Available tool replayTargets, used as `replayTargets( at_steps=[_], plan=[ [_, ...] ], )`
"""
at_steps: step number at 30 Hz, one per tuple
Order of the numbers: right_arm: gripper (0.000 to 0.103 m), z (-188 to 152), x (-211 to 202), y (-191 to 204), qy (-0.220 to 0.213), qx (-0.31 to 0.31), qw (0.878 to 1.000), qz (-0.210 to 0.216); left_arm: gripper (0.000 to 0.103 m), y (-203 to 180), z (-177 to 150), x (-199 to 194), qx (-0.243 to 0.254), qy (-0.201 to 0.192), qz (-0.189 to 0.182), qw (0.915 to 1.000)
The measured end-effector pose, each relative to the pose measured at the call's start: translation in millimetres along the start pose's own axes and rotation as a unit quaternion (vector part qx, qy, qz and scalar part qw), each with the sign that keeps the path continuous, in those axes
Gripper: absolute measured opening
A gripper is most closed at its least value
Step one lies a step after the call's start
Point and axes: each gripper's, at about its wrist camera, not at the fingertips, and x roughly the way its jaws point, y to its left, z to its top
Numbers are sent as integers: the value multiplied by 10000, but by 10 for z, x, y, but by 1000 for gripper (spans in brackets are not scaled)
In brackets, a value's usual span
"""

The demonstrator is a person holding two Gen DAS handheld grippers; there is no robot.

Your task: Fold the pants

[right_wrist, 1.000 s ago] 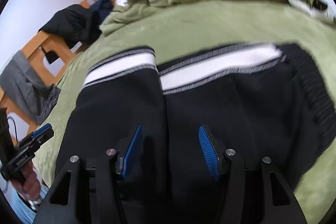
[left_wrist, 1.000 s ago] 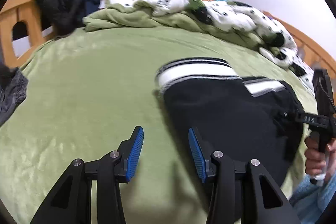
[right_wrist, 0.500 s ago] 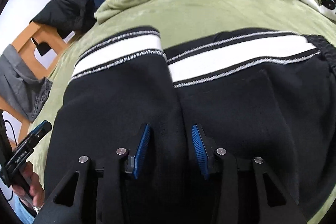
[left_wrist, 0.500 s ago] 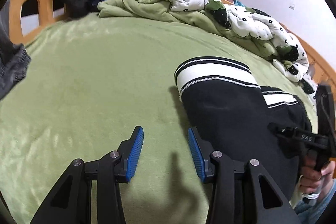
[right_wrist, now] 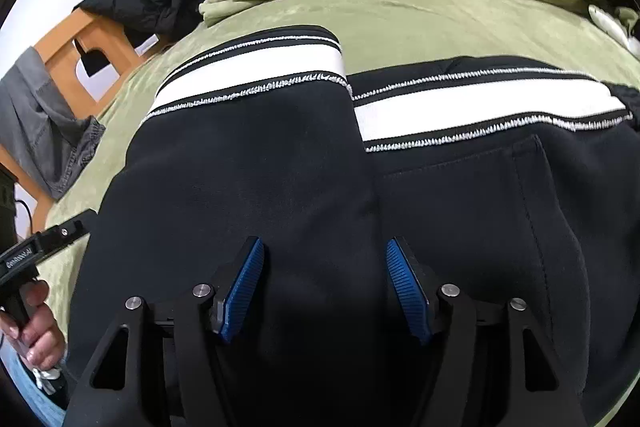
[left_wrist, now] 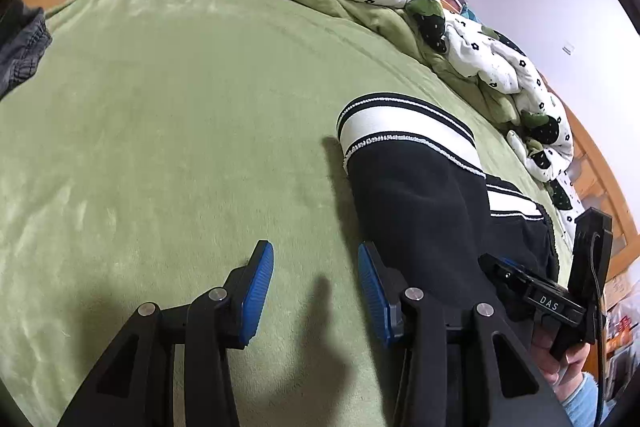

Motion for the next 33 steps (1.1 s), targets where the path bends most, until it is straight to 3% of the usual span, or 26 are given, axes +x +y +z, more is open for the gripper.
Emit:
replayTargets(
  at_steps=[5, 7, 10, 20, 27, 33],
  plan=[
    [37, 4, -56, -14, 51, 60, 10000, 58, 42, -47, 3, -14, -27, -19, -43, 10000],
    [24, 27, -95, -54, 57, 132, 9998, 111, 42, -115, 0, -32, 17, -34, -81, 10000],
    [16, 37, -201, -112, -56, 357, 9989, 314, 42, -226, 3, -70, 128, -116, -86, 9998],
    [12, 17, -910, -96, -1101, 21, 9934, 317, 42, -627, -85, -14, 458, 31, -301, 9985],
    [12, -22, -1084, -464, -1270, 260, 9913, 227, 42, -916, -226, 98, 736, 351, -558, 9951],
    [11, -43, -1193, -746, -1497, 407, 9878, 120, 44, -1224, -320, 82, 1181, 328, -768, 9895]
  ],
)
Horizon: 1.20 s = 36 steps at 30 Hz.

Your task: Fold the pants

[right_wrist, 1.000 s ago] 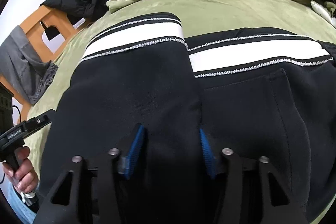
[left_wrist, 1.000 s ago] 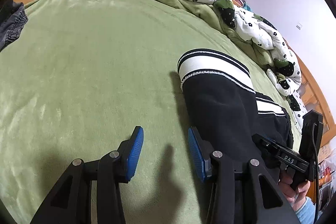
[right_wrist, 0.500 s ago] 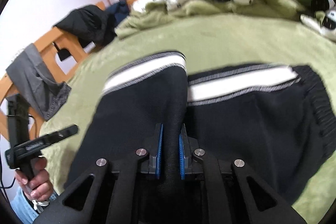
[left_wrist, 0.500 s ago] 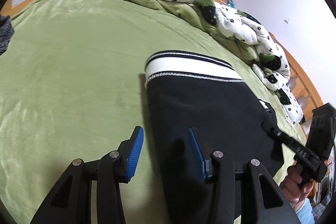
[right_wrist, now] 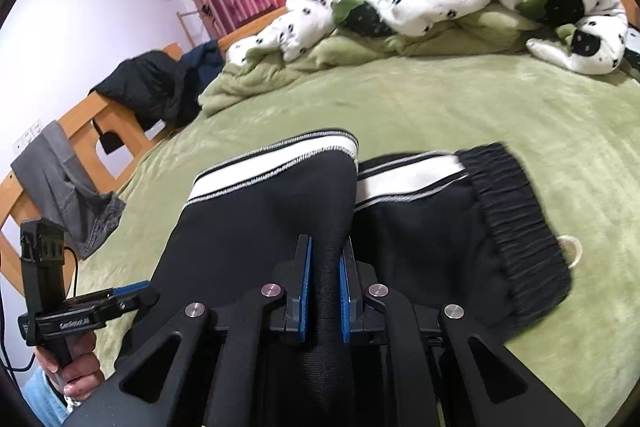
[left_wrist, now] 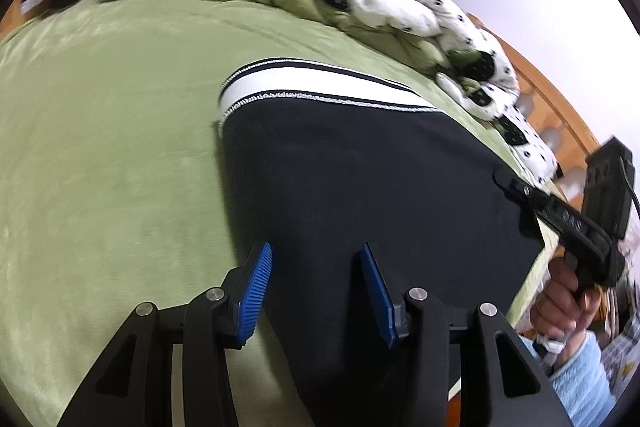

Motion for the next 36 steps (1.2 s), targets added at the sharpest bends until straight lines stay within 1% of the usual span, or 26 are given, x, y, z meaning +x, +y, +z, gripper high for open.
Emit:
replayTargets(
  at_steps=[5, 8, 10, 12, 14, 15, 17, 20, 21, 24, 26, 28, 30, 32, 33, 34, 35, 36],
  plan=[
    [11, 85, -220, -342, -348, 264, 9988, -214, 45, -257, -45, 29, 395, 20, -199, 9990],
    [10, 118, -369, -595, -552, 430, 9963, -499, 45, -336, -77, 70, 595, 102, -156, 9981],
    [10, 106, -445, -772, -602, 564, 9940, -715, 45, -366, -107, 105, 670, 179, -177, 9974],
    [10, 52, -448, -978, -490, 720, 9923, -879, 45, -385, -114, 143, 677, 262, -244, 9971],
    [11, -11, -353, -1080, -234, 732, 9927, -931, 45, -410, -129, 154, 672, 355, -375, 9964],
    [11, -39, -291, -1100, -132, 701, 9922, -1021, 45, -421, -139, 156, 690, 398, -427, 9959],
    [15, -69, -175, -1087, 25, 542, 9907, -1248, 45, -472, -167, 144, 787, 472, -522, 9944],
    [19, -55, -194, -1072, 25, 473, 9894, -1374, 46, -551, -250, 61, 1079, 634, -715, 9896],
    [20, -50, -226, -1071, 7, 505, 9888, -1401, 47, -577, -297, 15, 1222, 717, -819, 9865],
    [22, -115, -365, -1058, -146, 551, 9867, -1520, 47, -631, -453, -107, 1554, 821, -928, 9801],
    [23, -178, -424, -1051, -119, 497, 9867, -1541, 50, -678, -547, -145, 1751, 827, -823, 9776],
    [24, -244, -432, -1075, -13, 505, 9867, -1546, 50, -754, -663, -96, 2018, 931, -444, 9740],
    [25, -290, -430, -1094, 54, 554, 9870, -1507, 50, -792, -743, -20, 2106, 1019, -243, 9719],
    [26, -318, -433, -1108, 68, 617, 9874, -1457, 50, -797, -788, 34, 1921, 794, 136, 9781],
    [26, -330, -429, -1107, 85, 650, 9878, -1415, 50, -804, -808, 81, 1837, 727, 305, 9798],
    [26, -344, -422, -1105, 110, 645, 9878, -1414, 38, -811, -819, 134, 1793, 664, 583, 9798],
    [26, -347, -414, -1104, 127, 624, 9876, -1438, 24, -806, -824, 146, 1756, 543, 763, 9800],
    [27, -343, -404, -1102, 142, 601, 9870, -1486, 21, -785, -812, 85, 1609, 286, 864, 9828]
  ],
)
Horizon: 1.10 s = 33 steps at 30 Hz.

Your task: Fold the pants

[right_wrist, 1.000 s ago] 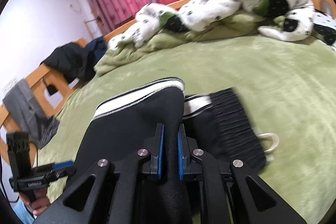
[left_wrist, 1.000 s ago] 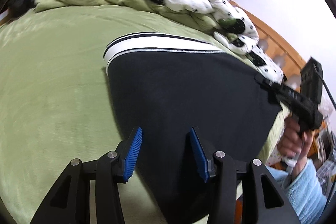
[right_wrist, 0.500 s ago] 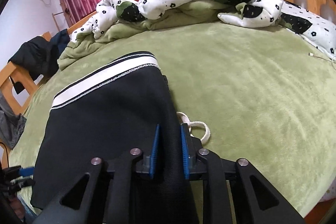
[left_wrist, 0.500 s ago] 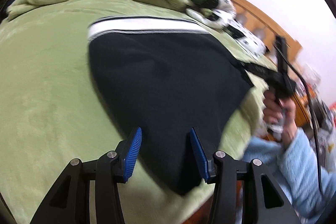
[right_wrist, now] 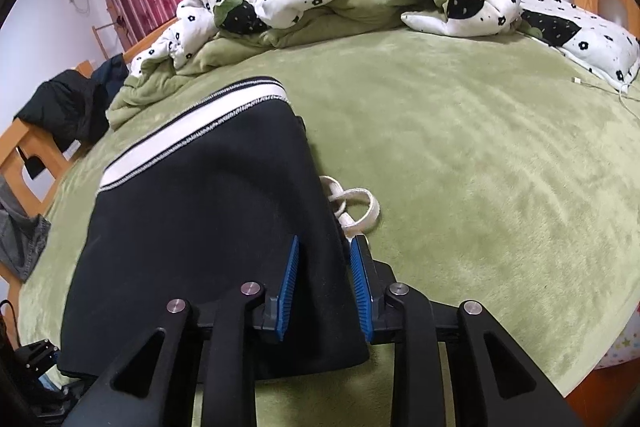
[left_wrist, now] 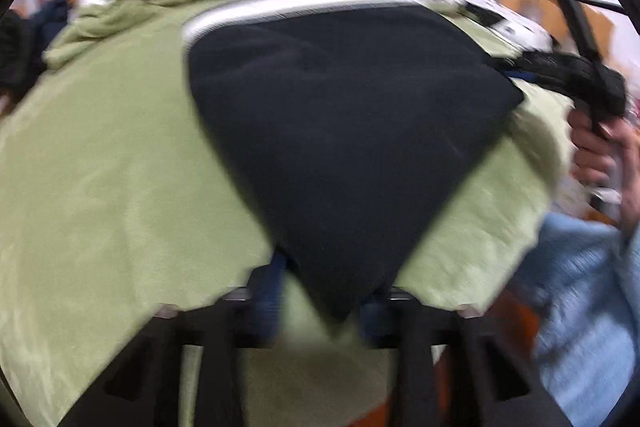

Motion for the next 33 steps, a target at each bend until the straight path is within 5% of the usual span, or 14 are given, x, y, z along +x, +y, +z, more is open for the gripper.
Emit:
replayTargets(
  at_steps=[3, 8, 14, 19, 22, 25, 33],
  plan=[
    [28, 13, -2, -3, 38, 24, 10000, 5, 14, 167, -79, -217, -542, -480, 195, 9972],
    [28, -69, 18, 75, 186, -43, 9998, 5, 15, 292, -239, -77, -965, -53, -40, 9953],
    [29, -98, -111, 82, 153, -345, 9993, 27, 37, 460, -298, -349, -1177, -34, -379, 9923],
    [37, 30, -227, 24, 35, -325, 9994, 84, 39, 577, -301, -499, -1270, -337, -589, 9896],
    [50, 222, -157, 52, 33, -445, 9989, 109, 46, 745, -139, -549, -1491, -673, -906, 9824],
    [50, 492, 33, 100, 206, -404, 9982, 382, 47, 871, 164, -348, -1741, -702, -871, 9783],
    [60, 901, 818, 155, 940, -238, 9916, 856, 47, 1178, 882, 594, -2189, -133, -1277, 9673]
  ],
)
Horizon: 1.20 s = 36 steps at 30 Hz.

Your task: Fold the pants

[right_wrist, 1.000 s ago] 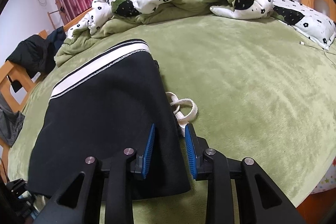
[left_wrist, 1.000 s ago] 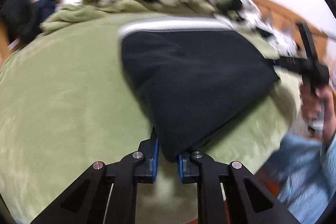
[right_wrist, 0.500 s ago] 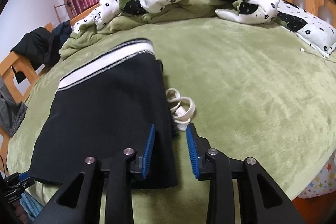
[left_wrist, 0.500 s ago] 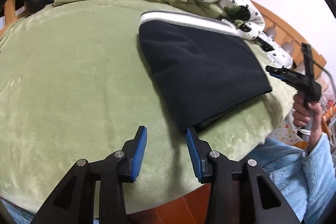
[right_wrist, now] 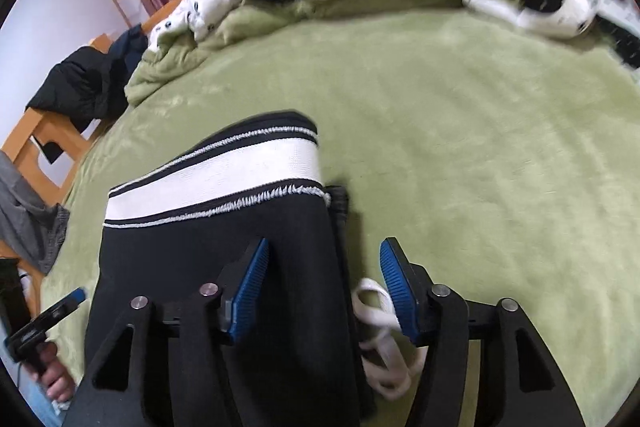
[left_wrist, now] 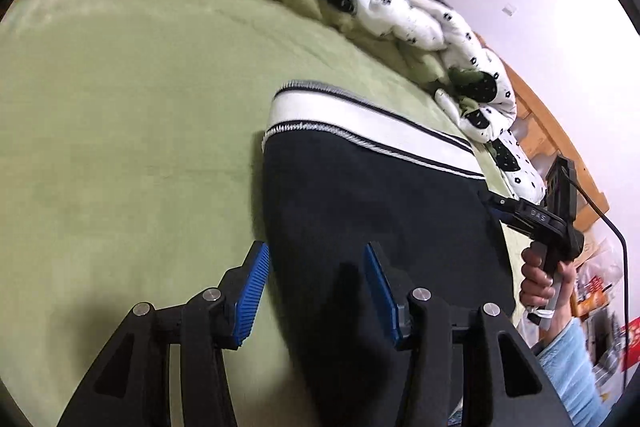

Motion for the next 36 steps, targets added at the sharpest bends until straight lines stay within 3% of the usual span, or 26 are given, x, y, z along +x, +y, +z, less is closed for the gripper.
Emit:
replayTargets(
  at_steps=[2, 8, 13, 14, 16, 20, 21, 22, 23, 24, 26, 29, 32, 36],
  plan=[
    [66, 11, 106, -75, 64, 30, 9997, 219, 47, 66, 31, 183, -67, 216, -99, 9997],
    [66, -45, 167, -185, 478, -154, 9975, 503, 49, 303, -27, 465, -484, 298, -902, 9943],
    [74, -85, 483, -233, 736, 300, 9924, 940, 46, 216, 41, 604, -468, 358, -911, 9941],
    [73, -80, 505, -223, 721, 295, 9921, 986, 37, 220, 55, 610, -473, 362, -927, 9939],
    [55, -84, 471, -165, 663, 238, 9915, 1092, 27, 261, 59, 590, -637, 331, -1046, 9919],
    [45, -99, 281, -96, 414, 540, 9928, 987, 17, 280, 62, 417, -855, 183, -1190, 9890],
    [31, -100, 221, -110, 353, 729, 9906, 1100, 16, 277, 83, 353, -818, 193, -1252, 9886],
    [24, -111, 105, -144, 228, 1126, 9815, 1531, 15, 267, 107, 292, -805, 197, -1344, 9875],
    [23, -121, 25, -132, 150, 1356, 9732, 1851, 15, 245, 137, 187, -778, 182, -1430, 9865],
    [22, -122, -51, -48, 72, 1370, 9713, 1942, 15, 237, 158, 91, -715, 147, -1400, 9875],
    [22, -136, -208, 273, -81, 1041, 9800, 1694, 14, 249, 208, -158, -563, -15, -1203, 9911],
    [22, -190, -196, 723, 33, 964, 9751, 1997, 14, 515, 320, -614, -646, -272, -892, 9935],
    [21, -224, 18, 1236, 270, 872, 9692, 2286, 15, 876, 434, -1018, -726, -332, -354, 9962],
    [21, -300, 416, 1772, 452, 645, 9641, 2537, 17, 1287, 418, -1140, -673, -139, 322, 9971]
  ],
)
